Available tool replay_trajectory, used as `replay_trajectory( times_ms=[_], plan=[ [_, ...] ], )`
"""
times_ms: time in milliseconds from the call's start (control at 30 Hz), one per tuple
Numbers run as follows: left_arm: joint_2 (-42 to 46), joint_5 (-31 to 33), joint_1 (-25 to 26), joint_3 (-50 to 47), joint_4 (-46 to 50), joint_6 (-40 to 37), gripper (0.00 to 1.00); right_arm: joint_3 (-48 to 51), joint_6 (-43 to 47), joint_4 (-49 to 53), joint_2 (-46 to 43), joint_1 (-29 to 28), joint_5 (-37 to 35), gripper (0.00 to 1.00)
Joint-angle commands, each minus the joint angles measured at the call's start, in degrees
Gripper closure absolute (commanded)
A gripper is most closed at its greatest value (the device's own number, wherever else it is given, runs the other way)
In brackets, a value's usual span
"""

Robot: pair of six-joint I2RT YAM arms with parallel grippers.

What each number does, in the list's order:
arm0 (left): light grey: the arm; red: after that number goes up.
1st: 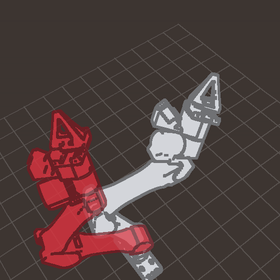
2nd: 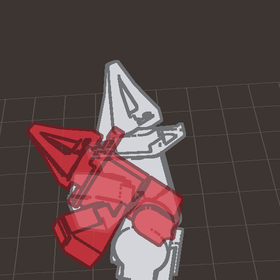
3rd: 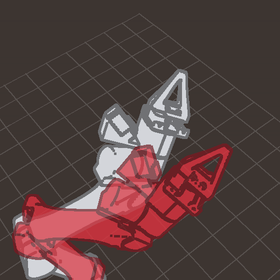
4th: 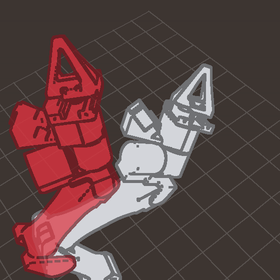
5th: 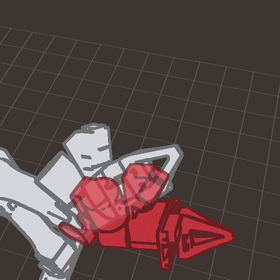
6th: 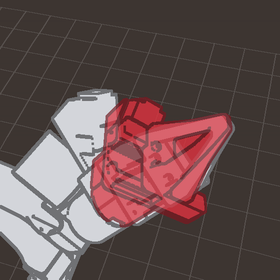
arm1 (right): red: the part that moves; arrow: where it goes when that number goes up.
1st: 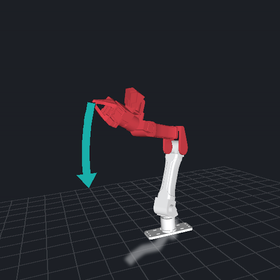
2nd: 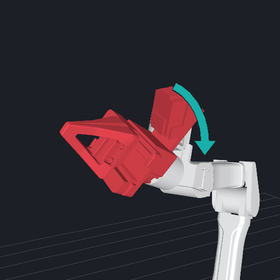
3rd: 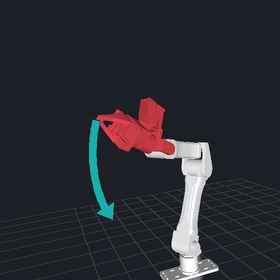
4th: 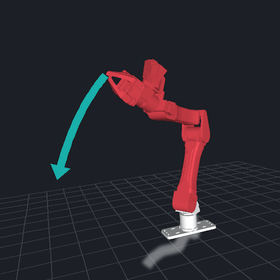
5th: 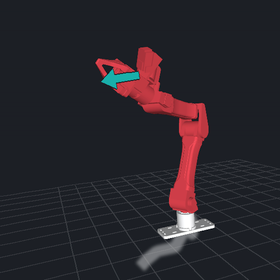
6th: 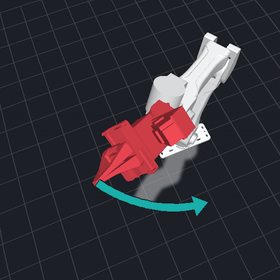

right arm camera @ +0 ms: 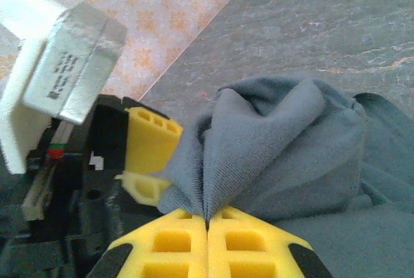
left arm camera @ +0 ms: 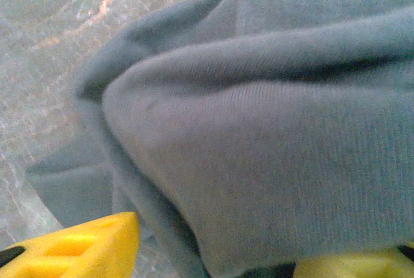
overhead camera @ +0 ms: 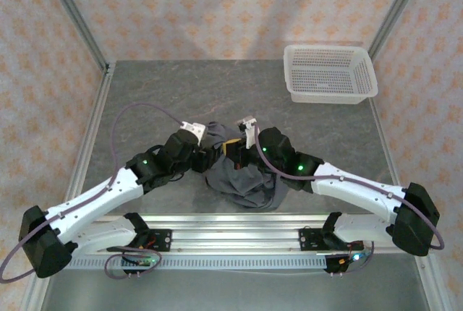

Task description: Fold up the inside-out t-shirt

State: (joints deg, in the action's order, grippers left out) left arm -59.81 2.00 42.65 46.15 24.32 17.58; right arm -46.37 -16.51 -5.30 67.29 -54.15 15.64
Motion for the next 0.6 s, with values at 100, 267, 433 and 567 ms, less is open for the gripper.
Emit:
replay_trajectory(
  times_ms=[100, 267, 433, 567],
  plan=[
    [-0.7, 5.5, 0.1, 2.2, -5.4, -1.3, 0.57, -2.2, 0.0, 1.8, 0.2, 0.3, 3.8, 1.00],
    [2.8, -2.8, -1.9, 6.3, -2.2, 4.0, 1.00, -0.7, -1.1, 3.3, 0.2, 0.9, -2.1, 1.00],
    [5.8, -30.0, -10.4, 8.9, -4.3, 12.7, 1.00, 5.5, -2.7, 1.8, 0.2, 7.4, -0.7, 0.99],
    [3.7, -38.2, -12.7, 11.3, -2.3, 16.0, 1.00, 2.6, -2.2, 7.8, 1.5, 7.6, 3.4, 0.76]
  ],
)
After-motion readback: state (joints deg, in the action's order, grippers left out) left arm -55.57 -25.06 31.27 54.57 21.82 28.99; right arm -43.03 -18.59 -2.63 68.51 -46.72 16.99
